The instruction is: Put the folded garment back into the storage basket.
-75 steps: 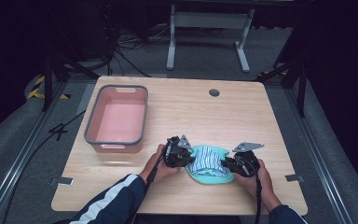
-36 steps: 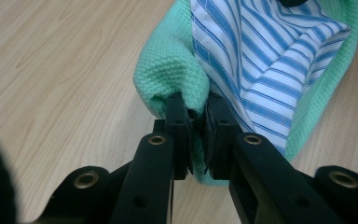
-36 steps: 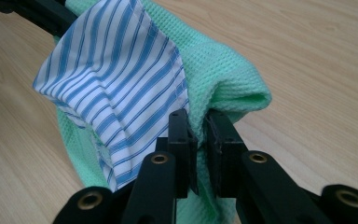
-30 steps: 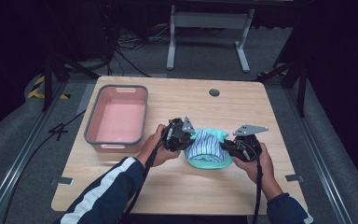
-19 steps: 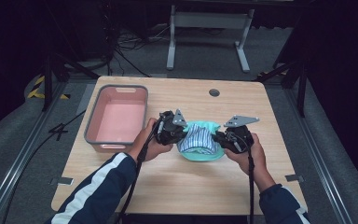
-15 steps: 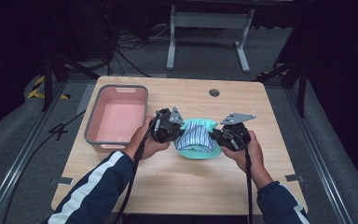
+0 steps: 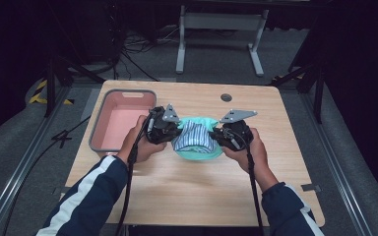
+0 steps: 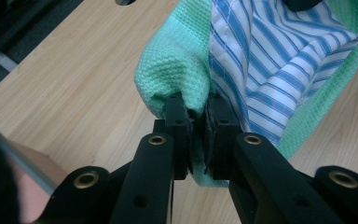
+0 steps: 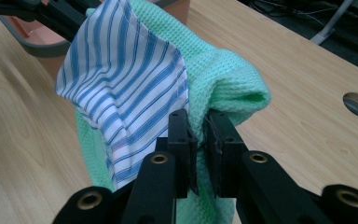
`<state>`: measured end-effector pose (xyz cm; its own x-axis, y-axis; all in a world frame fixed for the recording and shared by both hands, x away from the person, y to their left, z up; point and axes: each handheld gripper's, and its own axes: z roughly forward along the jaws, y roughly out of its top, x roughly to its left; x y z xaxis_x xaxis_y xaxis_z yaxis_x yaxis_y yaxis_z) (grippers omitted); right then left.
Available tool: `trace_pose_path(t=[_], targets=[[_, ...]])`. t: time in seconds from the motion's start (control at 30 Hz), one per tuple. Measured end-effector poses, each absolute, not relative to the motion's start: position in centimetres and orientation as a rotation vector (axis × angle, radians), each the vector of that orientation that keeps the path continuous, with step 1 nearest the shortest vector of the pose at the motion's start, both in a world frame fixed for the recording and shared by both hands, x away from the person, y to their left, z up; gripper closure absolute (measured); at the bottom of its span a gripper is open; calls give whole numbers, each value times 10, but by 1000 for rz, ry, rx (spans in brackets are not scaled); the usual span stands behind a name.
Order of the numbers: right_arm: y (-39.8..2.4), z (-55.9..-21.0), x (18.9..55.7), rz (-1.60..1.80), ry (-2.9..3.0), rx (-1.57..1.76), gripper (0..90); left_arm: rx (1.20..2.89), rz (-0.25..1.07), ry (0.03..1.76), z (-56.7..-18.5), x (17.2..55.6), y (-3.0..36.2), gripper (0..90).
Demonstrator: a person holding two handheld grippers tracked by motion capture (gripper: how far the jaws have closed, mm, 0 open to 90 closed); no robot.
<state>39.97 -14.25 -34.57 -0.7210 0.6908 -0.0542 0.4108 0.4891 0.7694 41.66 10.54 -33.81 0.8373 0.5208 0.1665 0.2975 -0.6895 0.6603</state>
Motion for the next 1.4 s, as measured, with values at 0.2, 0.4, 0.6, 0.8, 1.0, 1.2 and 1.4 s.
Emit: trace_pose_path(t=[0.2, 0.4, 0.6, 0.8, 1.0, 1.2, 1.4], targets=[[-132, -338, 402, 1104, 2378, 893, 807, 2364, 482, 607, -329, 417, 114, 819], [-123, -332, 405, 1119, 2378, 878, 806, 2360, 509, 622, -322, 417, 124, 819], [-112, -327, 410, 1123, 2382, 853, 806, 2357, 528, 641, -317, 416, 135, 819], [-99, -322, 415, 1131, 2385, 832, 806, 2348, 552, 661, -310, 415, 149, 819], [-84, -315, 418, 1144, 2387, 806, 806, 2345, 581, 686, -303, 414, 162, 819], [-60, -311, 424, 1151, 2401, 789, 806, 2328, 597, 734, -300, 414, 183, 819], [-42, -309, 430, 1176, 2409, 771, 806, 2315, 610, 763, -299, 415, 196, 819]])
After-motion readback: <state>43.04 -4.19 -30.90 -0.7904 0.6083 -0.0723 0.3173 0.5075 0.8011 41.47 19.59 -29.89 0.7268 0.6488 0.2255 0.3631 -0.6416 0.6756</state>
